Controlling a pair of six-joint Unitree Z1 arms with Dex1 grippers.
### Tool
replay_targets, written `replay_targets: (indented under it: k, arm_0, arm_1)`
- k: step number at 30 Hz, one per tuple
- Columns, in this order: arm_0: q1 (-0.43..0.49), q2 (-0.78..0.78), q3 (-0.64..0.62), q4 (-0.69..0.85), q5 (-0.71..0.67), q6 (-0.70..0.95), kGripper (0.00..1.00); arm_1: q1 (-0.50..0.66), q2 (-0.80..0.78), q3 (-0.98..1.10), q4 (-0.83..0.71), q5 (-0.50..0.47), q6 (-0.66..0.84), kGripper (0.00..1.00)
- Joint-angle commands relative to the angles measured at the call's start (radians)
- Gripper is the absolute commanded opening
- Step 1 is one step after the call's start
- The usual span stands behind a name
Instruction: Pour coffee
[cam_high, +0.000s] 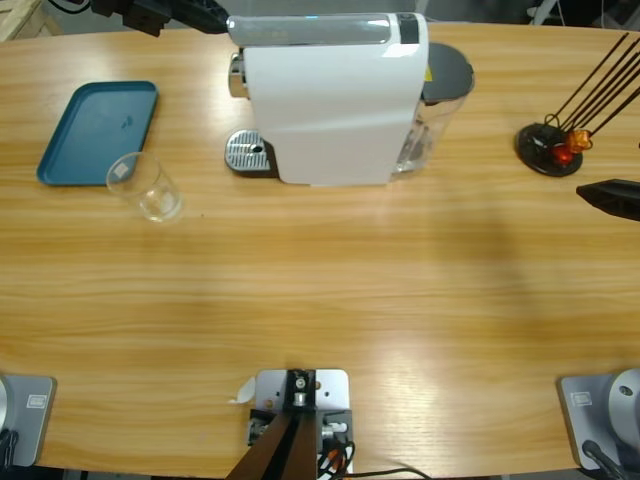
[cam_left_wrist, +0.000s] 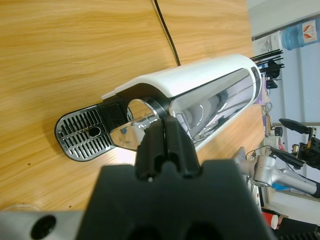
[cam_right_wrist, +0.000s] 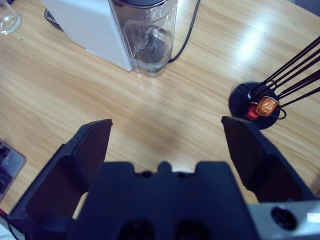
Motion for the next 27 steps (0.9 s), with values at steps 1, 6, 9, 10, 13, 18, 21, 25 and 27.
replay_targets:
  k: [1,6,9,10,13,18,21,25,27]
  arm_0:
    - [0.02,-0.024,0.022,0.004,0.0,0.011,0.991]
    - [0.064,-0.061,0.026,0.036,0.084,0.006,0.991]
    - [0.063,-0.048,0.027,0.063,0.075,0.001,0.967]
    - [0.06,-0.043,0.027,0.063,0.056,0.001,0.88]
    - [0.048,-0.027,0.014,0.057,-0.033,-0.007,0.724]
    - [0.026,-0.011,0.021,0.056,-0.074,-0.025,0.724]
    - [0.02,0.002,0.017,0.055,-0.082,-0.038,0.724]
    - [0.016,0.017,0.016,0.052,-0.083,-0.048,0.611]
    - [0.01,0.027,0.014,0.049,-0.085,-0.053,0.556]
  arm_1:
    - [-0.014,0.02,0.006,-0.006,0.0,-0.005,1.0]
    - [-0.014,0.022,0.006,-0.006,0.0,-0.004,1.0]
    - [-0.015,0.022,0.006,-0.006,0.0,-0.004,1.0]
    - [-0.014,0.021,0.006,-0.006,0.0,-0.004,1.0]
    - [-0.014,0.02,0.006,-0.006,0.0,-0.004,1.0]
    - [-0.015,0.02,0.006,-0.006,0.0,-0.004,1.0]
    - [-0.014,0.021,0.006,-0.007,-0.001,-0.004,1.0]
    - [-0.014,0.021,0.006,-0.007,-0.002,-0.004,1.0]
    - [-0.014,0.021,0.006,-0.008,-0.002,-0.004,1.0]
